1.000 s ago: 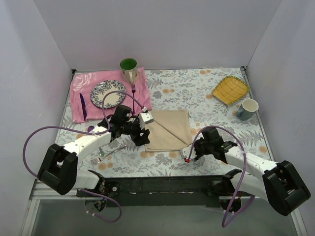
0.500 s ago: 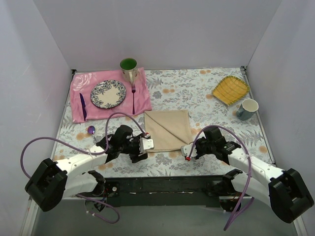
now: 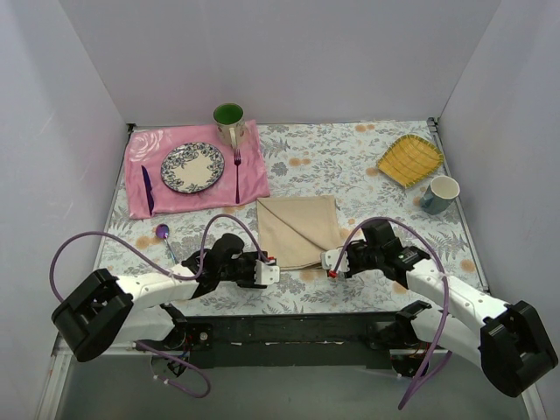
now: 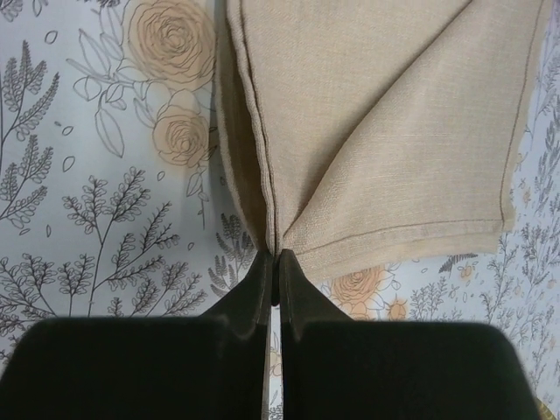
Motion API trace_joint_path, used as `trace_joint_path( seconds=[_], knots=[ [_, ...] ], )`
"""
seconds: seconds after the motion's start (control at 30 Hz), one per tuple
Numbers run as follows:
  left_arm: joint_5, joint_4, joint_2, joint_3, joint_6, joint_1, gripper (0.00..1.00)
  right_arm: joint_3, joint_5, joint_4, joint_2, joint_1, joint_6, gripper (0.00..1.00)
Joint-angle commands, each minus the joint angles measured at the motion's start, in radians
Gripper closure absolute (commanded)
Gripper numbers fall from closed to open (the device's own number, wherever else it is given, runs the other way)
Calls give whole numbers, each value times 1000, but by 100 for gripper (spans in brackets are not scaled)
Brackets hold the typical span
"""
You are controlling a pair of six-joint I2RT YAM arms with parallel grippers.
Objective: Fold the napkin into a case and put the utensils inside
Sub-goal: Pick up the upper triangle-folded napkin from the center of the board.
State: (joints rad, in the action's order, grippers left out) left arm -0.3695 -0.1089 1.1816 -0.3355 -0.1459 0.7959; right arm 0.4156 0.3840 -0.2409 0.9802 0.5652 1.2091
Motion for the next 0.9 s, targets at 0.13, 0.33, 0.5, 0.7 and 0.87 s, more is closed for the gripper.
trace_joint_path(
  seconds=[0.13, 0.33, 0.5, 0.7, 0.87],
  knots=[
    [12, -97, 65, 0, -41, 5, 42, 126, 38, 11, 23, 2, -178, 99],
    [24, -178, 69, 49, -40, 19, 42, 147, 41, 49, 32, 2, -255, 99],
    [21, -190, 82, 69, -66, 26, 50, 183, 27, 69, 64, -5, -324, 99],
    [35, -189, 124, 61, -76, 29, 57, 226, 27, 80, 87, -19, -352, 99],
    [43, -187, 156, 55, -72, 29, 60, 247, 33, 84, 94, -36, -362, 99]
  ],
)
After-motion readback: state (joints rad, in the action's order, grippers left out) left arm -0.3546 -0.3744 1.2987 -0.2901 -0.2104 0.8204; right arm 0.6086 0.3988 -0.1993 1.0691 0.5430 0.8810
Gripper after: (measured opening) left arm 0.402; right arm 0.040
